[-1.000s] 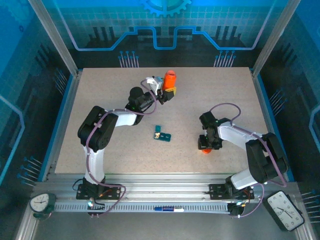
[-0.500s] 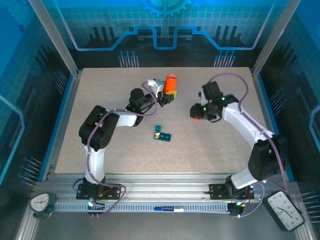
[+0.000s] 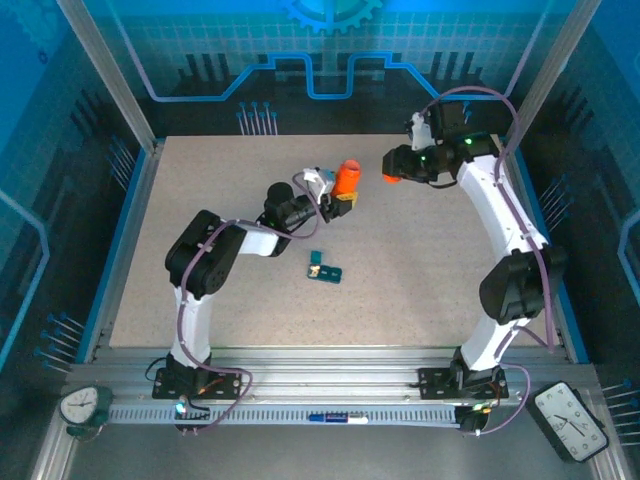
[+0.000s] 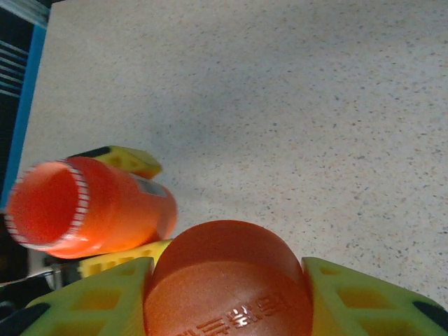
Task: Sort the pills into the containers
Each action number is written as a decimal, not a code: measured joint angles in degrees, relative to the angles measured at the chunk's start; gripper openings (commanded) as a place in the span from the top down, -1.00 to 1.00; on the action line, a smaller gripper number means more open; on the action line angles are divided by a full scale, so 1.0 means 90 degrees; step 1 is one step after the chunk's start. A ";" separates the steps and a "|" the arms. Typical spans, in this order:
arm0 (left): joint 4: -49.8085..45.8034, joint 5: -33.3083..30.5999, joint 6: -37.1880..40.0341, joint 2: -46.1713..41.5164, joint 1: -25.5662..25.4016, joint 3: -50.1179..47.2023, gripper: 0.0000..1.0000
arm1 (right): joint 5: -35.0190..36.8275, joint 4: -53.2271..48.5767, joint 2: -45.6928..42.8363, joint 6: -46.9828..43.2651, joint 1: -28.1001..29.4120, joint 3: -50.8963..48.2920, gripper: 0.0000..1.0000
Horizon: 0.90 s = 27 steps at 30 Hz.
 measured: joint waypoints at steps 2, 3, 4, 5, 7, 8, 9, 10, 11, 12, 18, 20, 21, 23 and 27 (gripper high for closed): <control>-0.0022 0.0010 0.0083 0.0063 -0.0070 0.0000 1.00 | -0.0223 -0.0197 0.0160 -0.0126 -0.0036 0.0260 0.14; -0.0034 0.0022 0.0136 0.0095 -0.0107 0.0000 1.00 | -0.0338 -0.0304 0.0250 -0.0204 -0.0046 0.0396 0.14; -0.0049 0.0032 0.0189 0.0119 -0.0141 0.0000 1.00 | -0.0427 -0.0381 0.0321 -0.0267 -0.0049 0.0500 0.14; -0.0075 0.0051 0.0223 0.0143 -0.0175 0.0000 1.00 | -0.0529 -0.0495 0.0410 -0.0342 -0.0049 0.0624 0.15; -0.0136 0.0068 0.0301 0.0160 -0.0233 0.0000 1.00 | -0.0675 -0.0670 0.0549 -0.0491 -0.0049 0.0794 0.15; -0.0153 0.0075 0.0359 0.0163 -0.0257 0.0000 1.00 | -0.0741 -0.0748 0.0602 -0.0551 -0.0049 0.0850 0.15; -0.0163 0.0095 0.0389 0.0163 -0.0279 0.0000 1.00 | -0.0789 -0.0831 0.0644 -0.0602 -0.0049 0.0894 0.15; -0.0172 0.0114 0.0423 0.0163 -0.0289 0.0000 1.00 | -0.0823 -0.0928 0.0682 -0.0670 -0.0049 0.0945 0.15; -0.0192 0.0119 0.0464 0.0163 -0.0304 0.0000 1.00 | -0.0869 -0.1015 0.0716 -0.0738 -0.0049 0.1003 0.15; -0.0216 0.0121 0.0517 0.0163 -0.0316 0.0000 1.00 | -0.0920 -0.1110 0.0763 -0.0799 -0.0049 0.1081 0.15; -0.0352 0.0168 0.0680 0.0163 -0.0321 0.0000 1.00 | -0.1042 -0.1513 0.0976 -0.1105 -0.0027 0.1460 0.14; -0.0427 0.0185 0.0714 0.0163 -0.0321 0.0000 1.00 | -0.1071 -0.1642 0.1047 -0.1197 0.0007 0.1554 0.13; -0.0464 0.0202 0.0731 0.0163 -0.0321 0.0000 1.00 | -0.1073 -0.1715 0.1083 -0.1248 0.0029 0.1600 0.13; -0.0520 0.0231 0.0746 0.0163 -0.0321 0.0000 1.00 | -0.1073 -0.1790 0.1137 -0.1319 0.0078 0.1647 0.13; -0.0583 0.0260 0.0804 0.0163 -0.0321 0.0000 1.00 | -0.1071 -0.1933 0.1246 -0.1416 0.0170 0.1681 0.13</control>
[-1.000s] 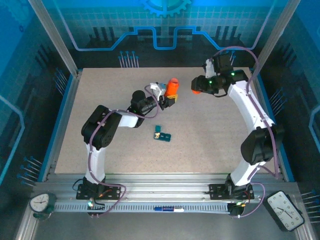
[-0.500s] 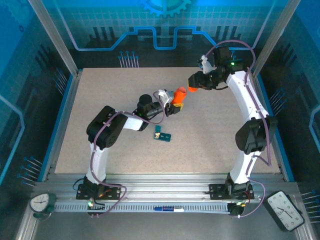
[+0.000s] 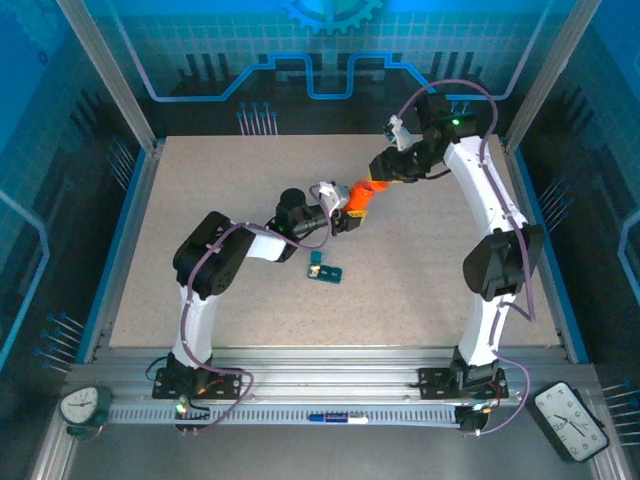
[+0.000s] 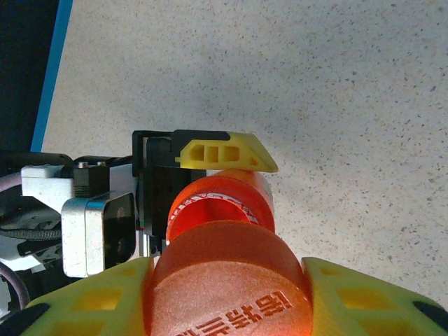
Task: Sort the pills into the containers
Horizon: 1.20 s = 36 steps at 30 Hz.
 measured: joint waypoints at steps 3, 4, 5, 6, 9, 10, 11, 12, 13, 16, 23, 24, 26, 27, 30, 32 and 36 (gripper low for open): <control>-0.0015 0.0027 0.0056 0.0000 0.0000 0.0000 1.00 | -0.0002 -0.0058 0.0092 -0.0034 0.0034 0.0002 0.13; -0.0039 0.0032 0.0068 0.0000 0.0000 0.0000 1.00 | -0.0002 -0.0068 0.0126 -0.0039 0.0049 0.0002 0.13; -0.0041 0.0046 0.0070 0.0000 0.0000 0.0000 1.00 | -0.0002 -0.0078 0.0160 -0.0049 0.0063 0.0002 0.13; -0.0061 0.0066 0.0073 0.0000 0.0000 0.0002 1.00 | 0.0000 -0.0095 0.0202 -0.0058 0.0087 0.0005 0.13; -0.0158 0.0075 0.0100 0.0000 0.0000 0.0002 1.00 | 0.0000 -0.0165 0.0306 -0.0080 0.0160 0.0068 0.13; -0.0163 0.0085 0.0107 0.0000 -0.0002 0.0002 1.00 | -0.0002 -0.0180 0.0335 -0.0085 0.0185 0.0100 0.13; -0.0165 0.0097 0.0117 0.0000 -0.0005 0.0002 1.00 | 0.0002 -0.0199 0.0364 -0.0092 0.0216 0.0141 0.13; -0.0170 0.0121 0.0121 0.0000 -0.0007 0.0002 1.00 | 0.0005 -0.0209 0.0386 -0.0104 0.0236 0.0168 0.13; -0.0175 0.0136 0.0124 0.0000 -0.0010 0.0002 1.00 | 0.0032 -0.0228 0.0408 -0.0112 0.0255 0.0206 0.13; -0.0182 0.0143 0.0189 0.0000 -0.0010 0.0005 1.00 | 0.0058 -0.0289 0.0474 -0.0146 0.0270 0.0284 0.13; -0.0333 0.0194 0.0267 0.0000 -0.0010 0.0005 1.00 | 0.0182 -0.0566 0.0675 -0.0255 0.0311 0.0515 0.11; -0.0352 0.0211 0.0272 0.0000 -0.0010 0.0005 1.00 | 0.0197 -0.0605 0.0704 -0.0277 0.0313 0.0559 0.11; -0.0386 0.0240 0.0289 0.0000 -0.0010 0.0005 1.00 | 0.0294 -0.0772 0.0794 -0.0359 0.0338 0.0724 0.10; -0.0398 0.0245 0.0287 0.0000 -0.0010 0.0005 1.00 | 0.0328 -0.0857 0.0845 -0.0403 0.0352 0.0826 0.10; -0.0437 0.0270 0.0287 0.0000 -0.0010 0.0010 1.00 | 0.0420 -0.1105 0.1027 -0.0537 0.0391 0.1122 0.11; -0.0498 0.0291 0.0284 0.0000 -0.0010 0.0012 1.00 | 0.0435 -0.1260 0.1146 -0.0607 0.0391 0.1275 0.11; -0.0631 0.0352 0.0282 0.0000 -0.0010 0.0012 1.00 | 0.0457 -0.1331 0.1214 -0.0661 0.0396 0.1290 0.11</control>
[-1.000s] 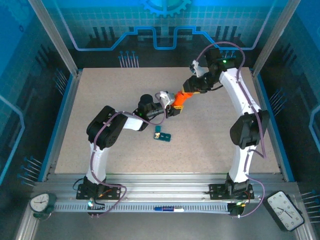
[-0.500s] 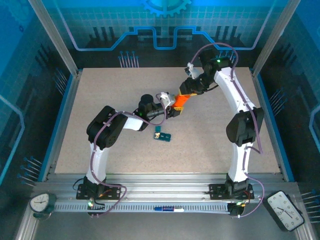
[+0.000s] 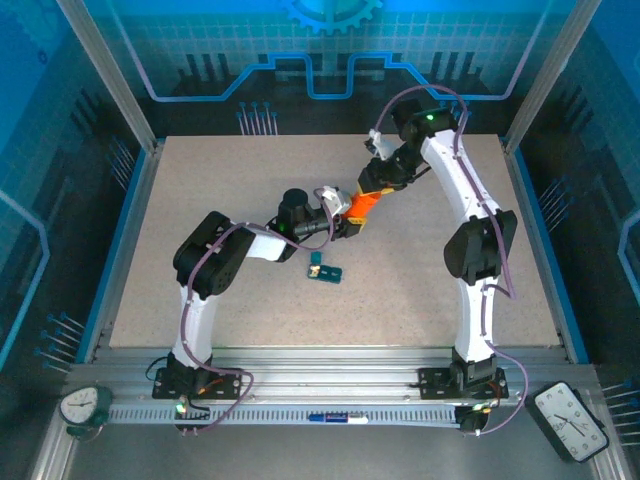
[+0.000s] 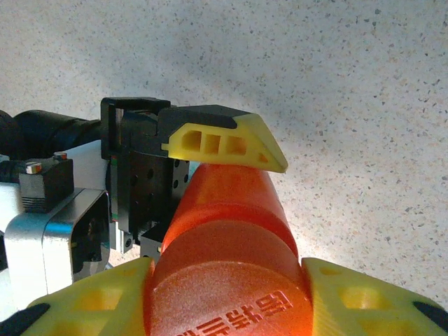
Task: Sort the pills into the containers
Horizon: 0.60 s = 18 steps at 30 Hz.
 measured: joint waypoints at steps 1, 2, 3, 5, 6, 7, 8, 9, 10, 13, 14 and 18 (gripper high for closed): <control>-0.0010 0.0010 0.0000 0.0000 0.0000 -0.0002 1.00 | 0.0002 0.0005 0.0000 -0.0010 0.0007 -0.0019 0.11; -0.0027 0.0029 0.0000 0.0000 0.0000 -0.0002 1.00 | 0.0002 0.0017 -0.0002 -0.0010 0.0012 -0.0053 0.10; -0.0046 0.0049 0.0000 0.0000 0.0000 -0.0002 1.00 | 0.0000 0.0039 -0.0002 -0.0010 0.0017 -0.0097 0.10; -0.0136 0.0058 -0.0002 0.0015 0.0005 -0.0002 1.00 | -0.0005 0.0112 -0.0002 -0.0007 0.0019 -0.0197 0.10; -0.0163 0.0073 -0.0007 0.0024 0.0007 -0.0002 1.00 | 0.0000 0.0129 -0.0002 -0.0010 0.0022 -0.0226 0.10; -0.0189 0.0095 -0.0017 0.0027 0.0007 -0.0002 1.00 | 0.0007 0.0124 0.0000 -0.0010 0.0027 -0.0231 0.10; -0.0189 0.0102 -0.0019 0.0027 0.0007 -0.0002 1.00 | 0.0022 0.0121 0.0000 -0.0012 0.0029 -0.0231 0.10; -0.0189 0.0109 -0.0022 0.0027 0.0007 -0.0002 1.00 | 0.0034 0.0117 0.0000 -0.0015 0.0036 -0.0226 0.11; -0.0189 0.0124 -0.0024 0.0027 0.0010 -0.0002 1.00 | 0.0061 0.0087 0.0015 -0.0017 0.0051 -0.0199 0.11; -0.0243 0.0146 -0.0027 0.0027 0.0017 -0.0002 1.00 | 0.0182 0.0027 0.0085 -0.0019 0.0124 -0.0097 0.11; -0.0270 0.0153 -0.0027 0.0032 0.0017 -0.0002 1.00 | 0.0221 0.0027 0.0095 -0.0019 0.0148 -0.0095 0.11; -0.0410 0.0170 -0.0027 0.0036 0.0017 -0.0002 1.00 | 0.0313 0.0102 0.0107 0.0000 0.0209 -0.0170 0.11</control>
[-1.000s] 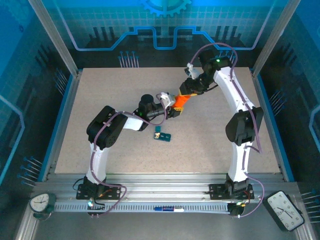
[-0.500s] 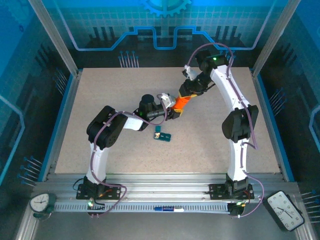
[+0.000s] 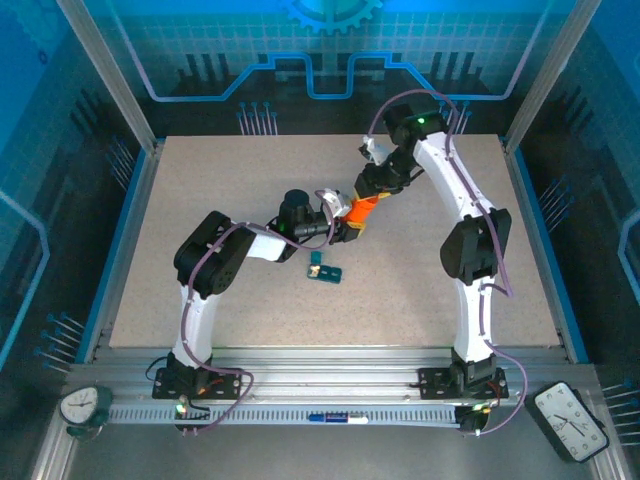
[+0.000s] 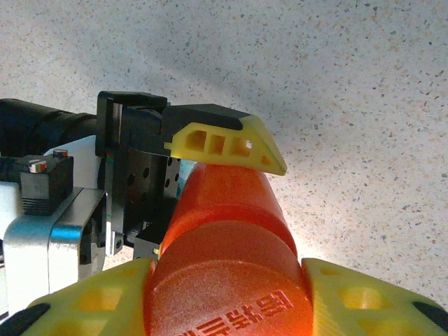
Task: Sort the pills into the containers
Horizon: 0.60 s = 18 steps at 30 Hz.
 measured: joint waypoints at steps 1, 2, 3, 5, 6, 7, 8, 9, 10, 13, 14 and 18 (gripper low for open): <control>-0.0046 -0.0002 -0.0005 0.0005 0.0000 0.0000 1.00 | -0.0005 0.0049 0.0000 0.0039 0.0005 -0.0053 0.10; -0.0090 -0.0002 -0.0019 0.0015 0.0000 0.0000 1.00 | -0.0010 0.0107 -0.0002 0.0085 0.0005 -0.0114 0.10; -0.0138 -0.0002 -0.0024 0.0027 0.0000 0.0000 1.00 | -0.0019 0.0172 -0.0002 0.0143 0.0005 -0.0187 0.10; -0.0245 -0.0007 -0.0044 0.0044 0.0000 -0.0007 1.00 | -0.0053 0.0328 -0.0015 0.0284 0.0005 -0.0369 0.11; -0.0311 -0.0007 -0.0044 0.0051 0.0000 -0.0012 1.00 | -0.0083 0.0442 -0.0044 0.0389 0.0005 -0.0508 0.10; -0.0372 -0.0007 -0.0044 0.0058 0.0000 -0.0012 1.00 | -0.0100 0.0527 -0.0073 0.0471 0.0005 -0.0612 0.10; -0.0398 -0.0010 -0.0046 0.0068 0.0000 -0.0017 1.00 | -0.0119 0.0614 -0.0107 0.0549 0.0005 -0.0712 0.10; -0.0418 -0.0017 -0.0046 0.0070 0.0000 -0.0019 1.00 | -0.0148 0.0724 -0.0153 0.0644 0.0005 -0.0833 0.10; -0.0427 -0.0017 -0.0046 0.0070 0.0000 -0.0024 1.00 | -0.0158 0.0828 -0.0209 0.0721 0.0007 -0.0952 0.11; -0.0427 -0.0017 -0.0046 0.0073 0.0000 -0.0029 1.00 | -0.0168 0.1071 -0.0367 0.0928 0.0007 -0.1217 0.10; -0.0423 -0.0017 -0.0046 0.0073 0.0000 -0.0029 1.00 | -0.0168 0.1124 -0.0406 0.0974 0.0007 -0.1268 0.10; -0.0413 -0.0029 -0.0049 0.0073 0.0000 -0.0029 1.00 | -0.0165 0.1248 -0.0478 0.1117 0.0007 -0.1384 0.07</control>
